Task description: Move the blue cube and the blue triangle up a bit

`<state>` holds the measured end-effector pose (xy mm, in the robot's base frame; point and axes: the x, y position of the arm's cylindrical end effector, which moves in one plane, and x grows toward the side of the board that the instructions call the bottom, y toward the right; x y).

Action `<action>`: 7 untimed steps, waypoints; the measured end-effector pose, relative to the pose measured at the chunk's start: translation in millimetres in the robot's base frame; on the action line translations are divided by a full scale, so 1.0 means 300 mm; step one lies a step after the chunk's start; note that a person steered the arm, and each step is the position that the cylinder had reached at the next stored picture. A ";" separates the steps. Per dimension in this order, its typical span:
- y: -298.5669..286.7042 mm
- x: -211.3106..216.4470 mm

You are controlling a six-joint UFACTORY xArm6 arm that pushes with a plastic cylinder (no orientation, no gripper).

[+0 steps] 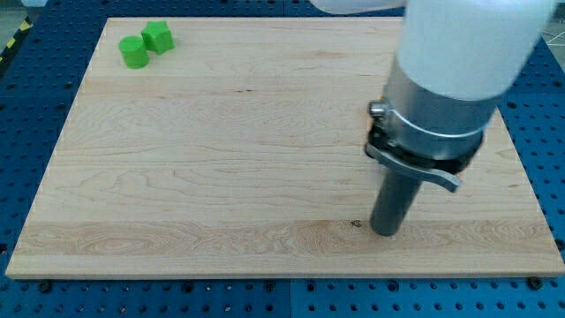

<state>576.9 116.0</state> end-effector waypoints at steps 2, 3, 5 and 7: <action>0.140 -0.045; 0.140 -0.072; 0.089 -0.081; 0.088 -0.132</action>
<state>537.3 142.3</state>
